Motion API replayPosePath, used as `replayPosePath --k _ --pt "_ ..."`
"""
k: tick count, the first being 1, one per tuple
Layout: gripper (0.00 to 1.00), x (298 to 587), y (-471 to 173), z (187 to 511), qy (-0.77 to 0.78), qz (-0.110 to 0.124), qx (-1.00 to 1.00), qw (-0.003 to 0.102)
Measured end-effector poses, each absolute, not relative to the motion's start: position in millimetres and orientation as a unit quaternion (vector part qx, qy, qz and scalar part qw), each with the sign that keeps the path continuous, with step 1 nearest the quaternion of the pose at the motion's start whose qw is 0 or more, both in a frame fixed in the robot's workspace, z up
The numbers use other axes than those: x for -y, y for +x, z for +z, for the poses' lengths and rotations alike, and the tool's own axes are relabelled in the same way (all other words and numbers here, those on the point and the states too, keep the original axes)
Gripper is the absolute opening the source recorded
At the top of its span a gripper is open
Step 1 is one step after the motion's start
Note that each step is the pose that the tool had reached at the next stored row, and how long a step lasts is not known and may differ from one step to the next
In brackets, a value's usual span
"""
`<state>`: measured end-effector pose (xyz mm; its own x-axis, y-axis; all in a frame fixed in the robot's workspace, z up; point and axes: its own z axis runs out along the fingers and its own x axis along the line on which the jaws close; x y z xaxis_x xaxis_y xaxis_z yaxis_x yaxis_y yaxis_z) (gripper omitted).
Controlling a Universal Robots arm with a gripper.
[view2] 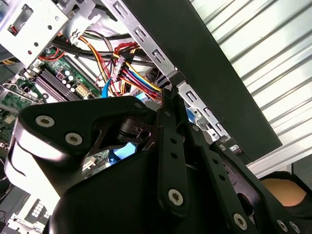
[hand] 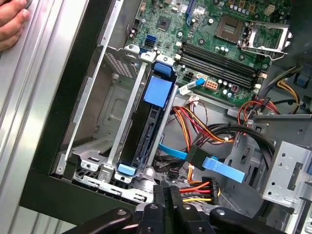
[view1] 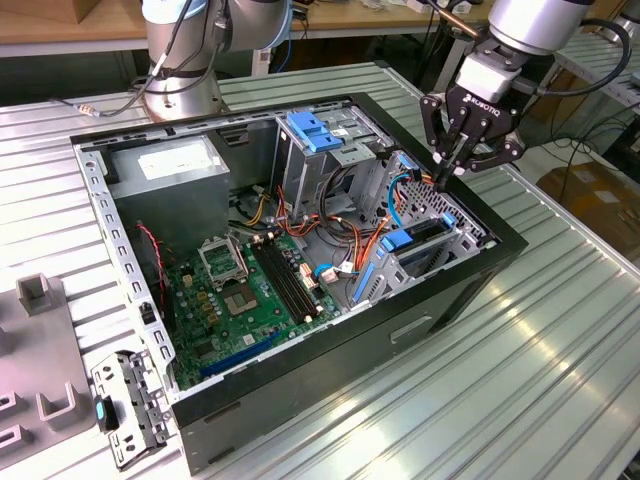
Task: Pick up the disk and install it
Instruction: 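Insert the first disk wire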
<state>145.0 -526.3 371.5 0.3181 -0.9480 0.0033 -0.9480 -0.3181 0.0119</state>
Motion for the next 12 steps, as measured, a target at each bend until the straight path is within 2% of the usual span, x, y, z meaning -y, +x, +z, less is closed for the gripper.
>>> replayPosePath --k 12 --pt "0.16 526.2 142.3 371.4 0.796 -0.002 0.605 0.006"
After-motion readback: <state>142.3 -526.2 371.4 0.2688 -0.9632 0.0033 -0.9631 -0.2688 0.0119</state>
